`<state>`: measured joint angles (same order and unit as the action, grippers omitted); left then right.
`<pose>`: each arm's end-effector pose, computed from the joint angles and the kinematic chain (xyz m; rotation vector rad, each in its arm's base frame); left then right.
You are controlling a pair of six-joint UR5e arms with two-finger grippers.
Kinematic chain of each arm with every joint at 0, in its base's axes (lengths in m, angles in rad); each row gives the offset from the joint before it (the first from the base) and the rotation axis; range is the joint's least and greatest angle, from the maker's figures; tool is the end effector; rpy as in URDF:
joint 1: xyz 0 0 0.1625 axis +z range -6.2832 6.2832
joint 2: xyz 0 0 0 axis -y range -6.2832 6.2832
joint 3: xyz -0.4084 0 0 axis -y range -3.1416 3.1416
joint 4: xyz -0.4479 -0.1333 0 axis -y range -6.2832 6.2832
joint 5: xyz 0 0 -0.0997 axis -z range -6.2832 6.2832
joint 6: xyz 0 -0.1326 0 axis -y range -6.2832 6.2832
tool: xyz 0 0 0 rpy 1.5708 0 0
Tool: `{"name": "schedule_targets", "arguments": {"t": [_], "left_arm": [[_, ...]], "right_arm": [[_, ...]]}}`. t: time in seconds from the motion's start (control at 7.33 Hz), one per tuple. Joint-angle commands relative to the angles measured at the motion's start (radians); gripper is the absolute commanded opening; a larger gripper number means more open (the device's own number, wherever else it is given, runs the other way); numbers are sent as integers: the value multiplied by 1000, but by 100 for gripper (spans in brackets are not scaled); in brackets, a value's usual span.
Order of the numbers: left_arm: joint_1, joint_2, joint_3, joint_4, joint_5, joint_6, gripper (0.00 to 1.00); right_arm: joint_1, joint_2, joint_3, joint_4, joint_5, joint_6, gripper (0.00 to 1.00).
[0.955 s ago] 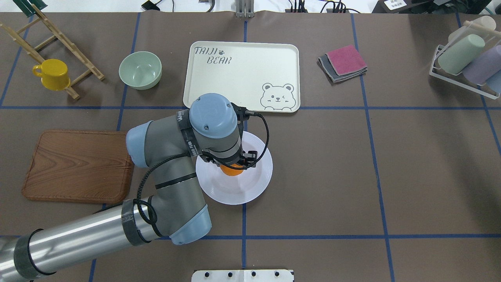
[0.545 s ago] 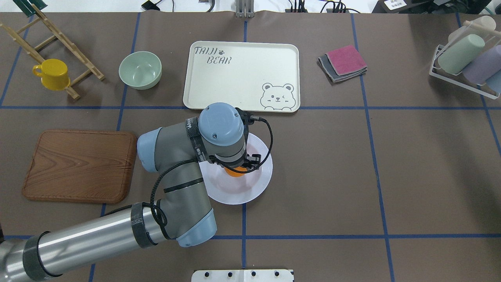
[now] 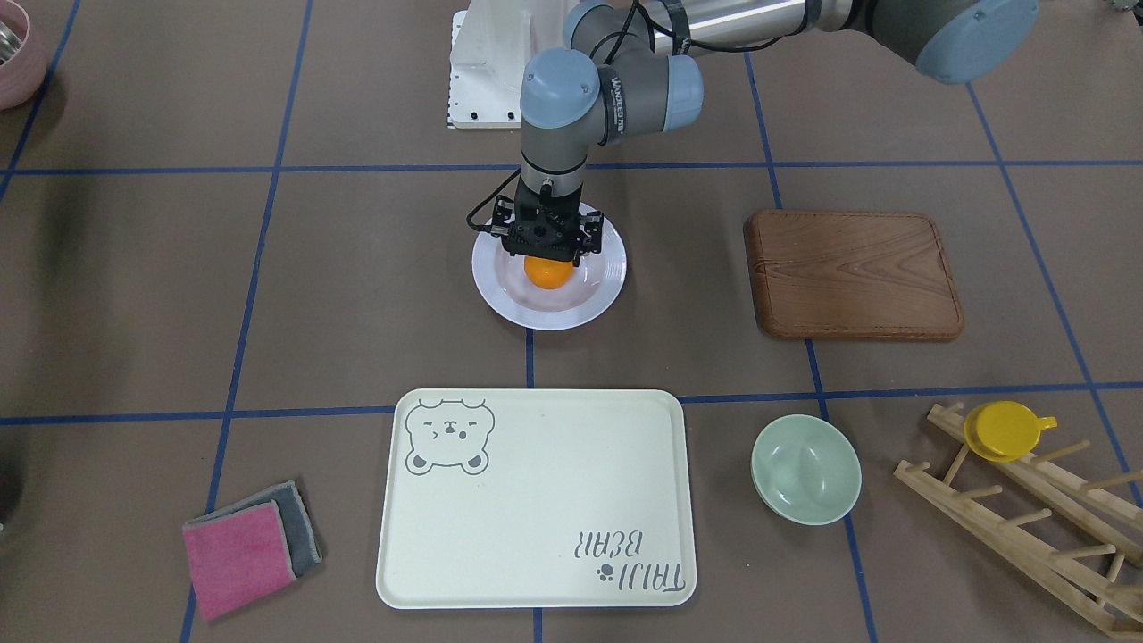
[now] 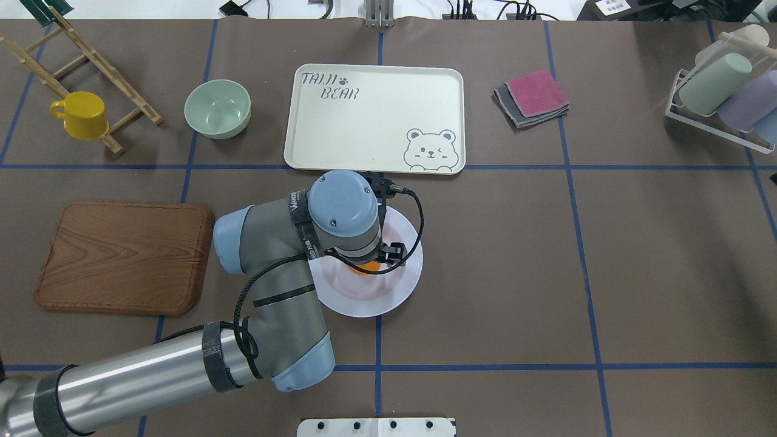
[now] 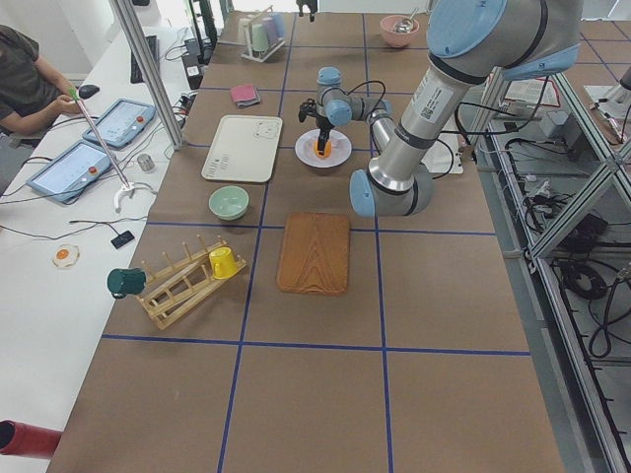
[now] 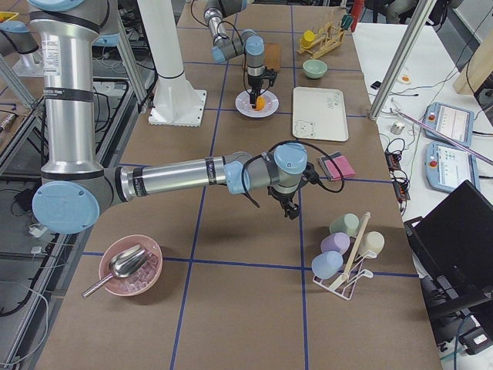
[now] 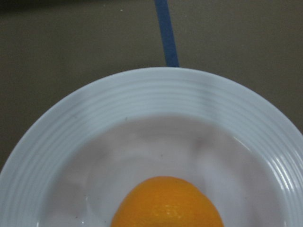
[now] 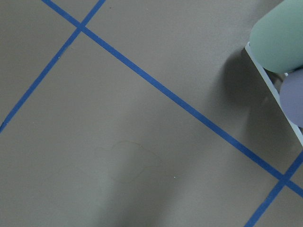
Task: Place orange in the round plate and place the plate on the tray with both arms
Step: 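Carry the orange with the left gripper onto the white plate and release, then raise the left gripper away while the right gripper reaches toward the plate rim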
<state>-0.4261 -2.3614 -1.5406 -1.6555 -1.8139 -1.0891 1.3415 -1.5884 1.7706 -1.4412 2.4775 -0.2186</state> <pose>0.6658 -0.4136 0.1519 0.1635 0.8564 0.1547 -0.0976 -0.5453 0.5369 0.2891 -0.9127 -0.5549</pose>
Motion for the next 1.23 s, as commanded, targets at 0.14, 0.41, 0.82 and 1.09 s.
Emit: {"name": "schedule_targets", "arguments": {"t": [0.14,0.41,0.82,1.09], "left_arm": [[-155,187,-258,3,-158,85,100],[-274,295,-352,3,-200,220,99],[-425,314,-343,10,-341,287,99],[-459,374,-346,2,-337,357,99]], "right_arm": [[-222,-2,7,337,-20,602,100],[-510,39,7,599,-284,1063,100],[-742,135,9,783,-505,1572,100],[-875,159,6,943,-737,1868,100]]}}
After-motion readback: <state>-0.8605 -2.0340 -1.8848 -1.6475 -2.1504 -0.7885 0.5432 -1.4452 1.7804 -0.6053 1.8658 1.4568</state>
